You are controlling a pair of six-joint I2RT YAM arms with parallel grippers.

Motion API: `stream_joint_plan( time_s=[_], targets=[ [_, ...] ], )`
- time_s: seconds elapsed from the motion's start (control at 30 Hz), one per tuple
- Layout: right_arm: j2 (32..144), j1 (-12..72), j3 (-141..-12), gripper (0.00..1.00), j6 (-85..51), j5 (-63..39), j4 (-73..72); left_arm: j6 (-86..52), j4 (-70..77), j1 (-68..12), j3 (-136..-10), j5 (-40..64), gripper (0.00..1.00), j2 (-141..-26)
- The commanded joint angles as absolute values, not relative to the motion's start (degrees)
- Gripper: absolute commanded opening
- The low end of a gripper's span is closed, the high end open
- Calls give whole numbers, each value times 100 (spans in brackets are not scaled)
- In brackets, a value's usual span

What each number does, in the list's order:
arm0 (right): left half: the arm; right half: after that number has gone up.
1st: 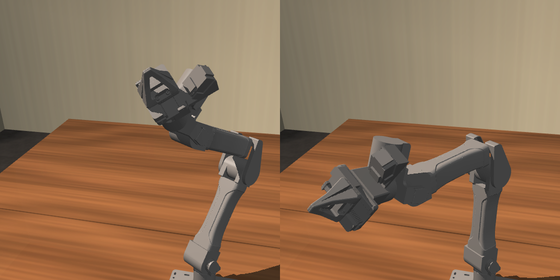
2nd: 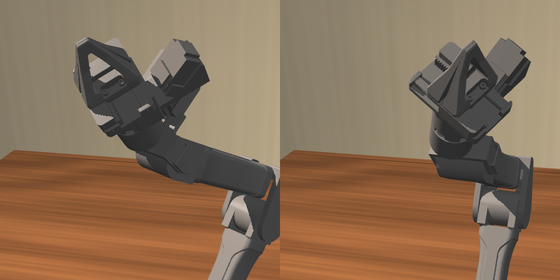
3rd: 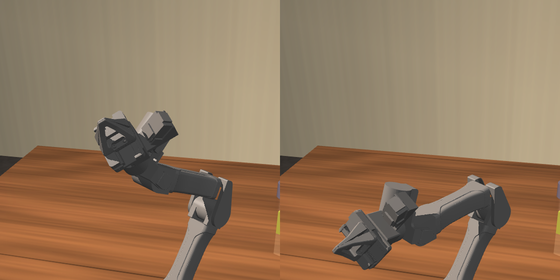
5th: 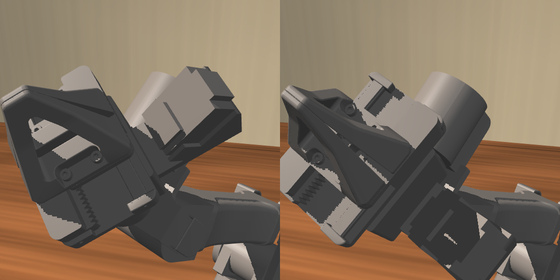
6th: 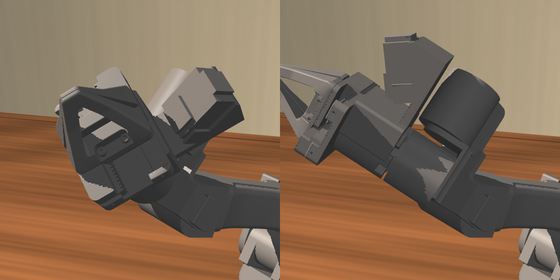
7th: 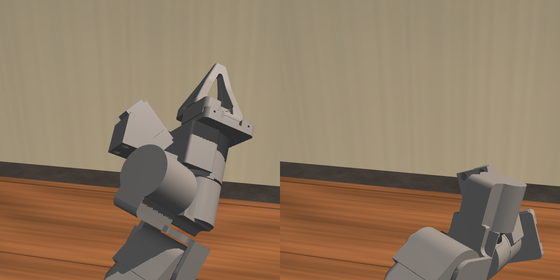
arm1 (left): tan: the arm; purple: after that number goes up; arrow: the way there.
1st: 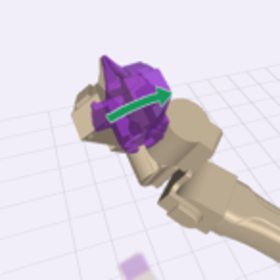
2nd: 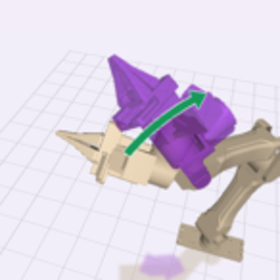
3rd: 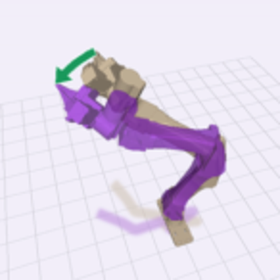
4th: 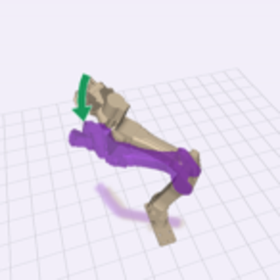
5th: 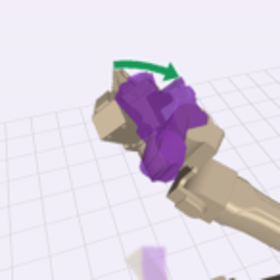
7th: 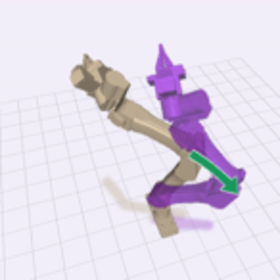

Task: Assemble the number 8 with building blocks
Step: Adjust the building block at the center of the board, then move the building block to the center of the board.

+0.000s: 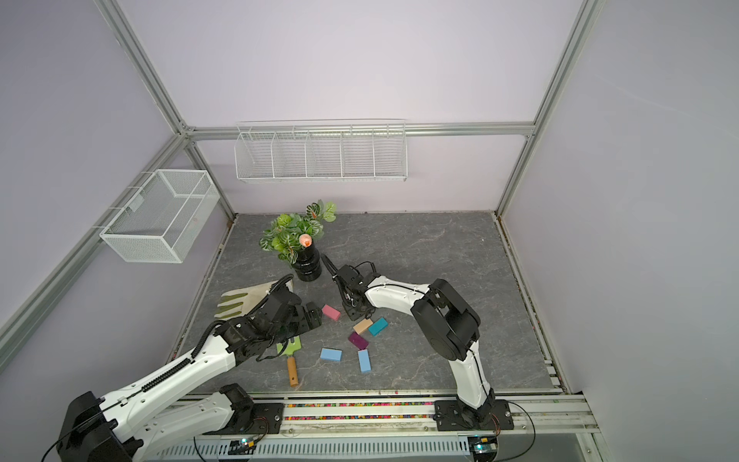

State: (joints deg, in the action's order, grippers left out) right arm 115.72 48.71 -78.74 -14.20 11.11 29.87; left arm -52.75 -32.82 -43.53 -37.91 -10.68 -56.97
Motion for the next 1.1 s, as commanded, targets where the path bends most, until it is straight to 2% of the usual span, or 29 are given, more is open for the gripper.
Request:
stream_joint_plan(
  time_s=[0.0, 0.27, 0.57, 0.83, 1.07],
  targets=[
    [11396, 4538, -7723, 50, -1454, 1468, 3332, -5208, -3165, -4368, -3709, -1196, 100, -5598],
    [11285, 4140, -7936, 61, -1406, 1186, 3428, -5144, -3129, -4368, -3709, -1202, 100, -5611],
    [10372, 4339, -7364, 91, -2258, 322, 2801, -5124, -3059, -4368, -3727, -1195, 100, -5604],
    [11460, 4628, -8625, 93, -2207, 222, 3618, -5176, -3065, -4368, -3683, -1239, 100, -5530],
    [11890, 4623, -8850, 93, -2330, 124, 3505, -5158, -3143, -4368, -3682, -1257, 100, -5391]
  ],
)
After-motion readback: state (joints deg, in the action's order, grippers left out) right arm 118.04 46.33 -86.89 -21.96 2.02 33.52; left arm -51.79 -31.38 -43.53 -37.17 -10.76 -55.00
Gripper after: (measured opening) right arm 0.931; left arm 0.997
